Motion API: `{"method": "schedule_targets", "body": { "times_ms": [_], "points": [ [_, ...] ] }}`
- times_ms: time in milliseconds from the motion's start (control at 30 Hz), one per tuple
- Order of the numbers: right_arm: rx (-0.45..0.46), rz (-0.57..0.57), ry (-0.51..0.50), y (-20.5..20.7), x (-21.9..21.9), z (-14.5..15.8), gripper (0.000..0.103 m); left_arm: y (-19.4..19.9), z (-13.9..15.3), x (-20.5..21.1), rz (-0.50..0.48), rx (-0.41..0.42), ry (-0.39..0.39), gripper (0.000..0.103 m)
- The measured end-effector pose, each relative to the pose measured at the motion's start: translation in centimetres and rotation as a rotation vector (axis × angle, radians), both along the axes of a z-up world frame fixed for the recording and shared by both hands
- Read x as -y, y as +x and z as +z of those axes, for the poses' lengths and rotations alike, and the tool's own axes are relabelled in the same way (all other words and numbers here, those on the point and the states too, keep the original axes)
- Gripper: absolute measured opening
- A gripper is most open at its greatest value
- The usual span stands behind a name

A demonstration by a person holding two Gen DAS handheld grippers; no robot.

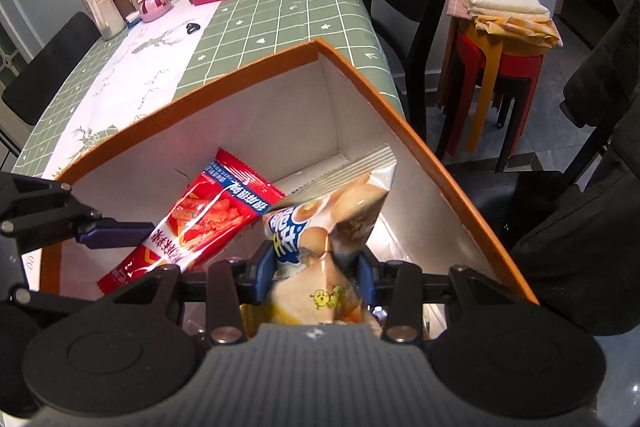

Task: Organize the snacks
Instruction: 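Carry the red packet and cookie bag over the orange box with both tools, then open both tools to drop the red packet and cookie bag into the box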

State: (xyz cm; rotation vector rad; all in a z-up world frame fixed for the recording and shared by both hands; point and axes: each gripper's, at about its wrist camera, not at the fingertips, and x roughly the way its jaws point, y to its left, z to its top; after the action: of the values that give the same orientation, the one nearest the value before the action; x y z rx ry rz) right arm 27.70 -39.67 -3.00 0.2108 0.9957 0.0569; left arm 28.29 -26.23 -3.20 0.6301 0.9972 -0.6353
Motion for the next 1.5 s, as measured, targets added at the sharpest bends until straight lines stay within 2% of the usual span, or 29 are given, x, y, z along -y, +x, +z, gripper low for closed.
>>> {"method": "schedule_targets", "body": {
  "times_ms": [433,633,733,1167,1500],
  "points": [
    [-0.044,0.021,-0.009,1.5,-0.5,-1.6,0.041,0.2,-1.2,-0.1,0.001,-0.031,0.026,0.046],
    [-0.057,0.015,-0.020,1.7,-0.9,-1.2,0.043,0.2,-1.1,-0.1,-0.001,-0.029,0.018,0.055],
    [-0.050,0.014,-0.025,1.4,-1.0,-0.7,0.045,0.0,-0.4,-0.1,-0.003,-0.014,0.008,0.055],
    [0.016,0.011,-0.111,-0.9,-2.1,3.6,0.051,-1.9,2.8,-1.2,0.010,0.042,-0.045,0.056],
    [0.086,0.020,-0.147,-3.5,-3.4,7.7,0.052,-3.7,6.7,-3.5,0.036,0.107,-0.128,0.056]
  ]
}}
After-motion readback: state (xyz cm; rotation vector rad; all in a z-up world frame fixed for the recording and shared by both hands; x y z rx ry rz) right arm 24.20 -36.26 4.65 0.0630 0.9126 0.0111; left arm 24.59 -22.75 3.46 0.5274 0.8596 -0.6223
